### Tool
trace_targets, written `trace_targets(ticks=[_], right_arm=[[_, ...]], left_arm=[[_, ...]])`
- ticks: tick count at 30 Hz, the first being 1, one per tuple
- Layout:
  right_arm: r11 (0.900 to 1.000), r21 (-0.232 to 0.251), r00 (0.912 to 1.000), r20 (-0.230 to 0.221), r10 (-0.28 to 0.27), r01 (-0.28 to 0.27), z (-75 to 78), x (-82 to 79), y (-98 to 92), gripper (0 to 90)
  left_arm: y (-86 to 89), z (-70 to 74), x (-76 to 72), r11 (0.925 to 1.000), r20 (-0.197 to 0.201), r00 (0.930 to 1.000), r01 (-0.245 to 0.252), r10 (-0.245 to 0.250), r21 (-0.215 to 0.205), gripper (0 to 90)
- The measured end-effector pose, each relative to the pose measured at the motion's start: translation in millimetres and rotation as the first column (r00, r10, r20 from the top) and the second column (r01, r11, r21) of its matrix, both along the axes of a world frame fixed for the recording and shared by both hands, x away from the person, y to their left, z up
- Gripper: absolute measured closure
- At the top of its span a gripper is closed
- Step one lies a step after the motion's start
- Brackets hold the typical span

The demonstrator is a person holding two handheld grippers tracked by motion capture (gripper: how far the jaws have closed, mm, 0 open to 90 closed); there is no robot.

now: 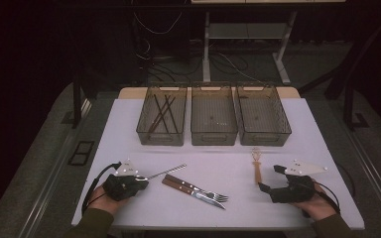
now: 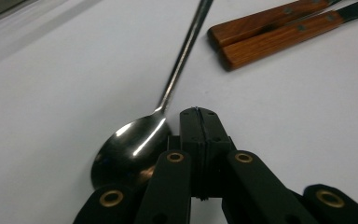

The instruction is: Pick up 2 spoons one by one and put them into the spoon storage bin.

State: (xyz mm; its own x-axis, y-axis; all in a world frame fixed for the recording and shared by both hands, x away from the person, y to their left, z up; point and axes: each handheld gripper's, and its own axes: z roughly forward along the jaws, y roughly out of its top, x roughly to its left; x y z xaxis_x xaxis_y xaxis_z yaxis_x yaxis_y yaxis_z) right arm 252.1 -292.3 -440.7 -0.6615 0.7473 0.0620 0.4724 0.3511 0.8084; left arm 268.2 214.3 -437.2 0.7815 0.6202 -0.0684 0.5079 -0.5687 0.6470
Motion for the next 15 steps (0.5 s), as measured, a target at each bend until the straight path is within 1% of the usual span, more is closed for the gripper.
trace_targets(ticks=[3, 5, 6, 8, 9, 11, 12, 15], right_arm=[[1.000, 0.002, 1.0000, 0.000, 0.001, -0.001, 0.3, -0.2, 0.4, 13.8], [1.000, 0.002, 1.0000, 0.001, 0.004, -0.004, 0.4, -0.2, 0.6, 13.8], [1.000, 0.001, 1.0000, 0.002, 0.005, -0.005, 0.4, -0.2, 0.6, 13.8], [1.000, 0.002, 1.0000, 0.002, 0.005, -0.005, 0.5, -0.1, 0.6, 13.8], [1.000, 0.002, 1.0000, 0.002, 0.005, -0.005, 0.4, 0.0, 0.6, 13.8], [1.000, 0.002, 1.0000, 0.001, 0.004, -0.004, 0.4, 0.0, 0.6, 13.8], [1.000, 0.002, 1.0000, 0.002, 0.006, -0.006, 0.4, 0.1, 0.7, 13.8], [1.000, 0.002, 1.0000, 0.002, 0.007, -0.007, 0.4, 0.0, 1.1, 13.8]], left_arm=[[0.6, 4.1, -2.0, 0.9995, 0.002, 0.9999, 0.012, -0.012, -0.029, 89.0], [1.9, 8.2, -4.2, 0.9985, 0.018, 0.9998, 0.011, -0.010, -0.053, 88.3], [3.5, 10.7, -5.0, 0.9983, 0.029, 0.9996, 0.009, -0.008, -0.057, 86.1], [7.9, 14.0, -6.6, 0.9969, 0.048, 0.9987, -0.016, 0.019, -0.077, 81.4], [11.4, 14.9, -6.2, 0.9968, 0.054, 0.9982, -0.022, 0.026, -0.077, 78.3], [17.4, 14.5, -5.9, 0.9939, 0.048, 0.9968, -0.060, 0.064, -0.092, 71.5], [20.4, 13.7, -4.9, 0.9929, 0.045, 0.9958, -0.075, 0.079, -0.093, 66.9], [26.0, 10.8, -1.8, 0.9908, 0.037, 0.9934, -0.105, 0.109, -0.085, 60.3]])
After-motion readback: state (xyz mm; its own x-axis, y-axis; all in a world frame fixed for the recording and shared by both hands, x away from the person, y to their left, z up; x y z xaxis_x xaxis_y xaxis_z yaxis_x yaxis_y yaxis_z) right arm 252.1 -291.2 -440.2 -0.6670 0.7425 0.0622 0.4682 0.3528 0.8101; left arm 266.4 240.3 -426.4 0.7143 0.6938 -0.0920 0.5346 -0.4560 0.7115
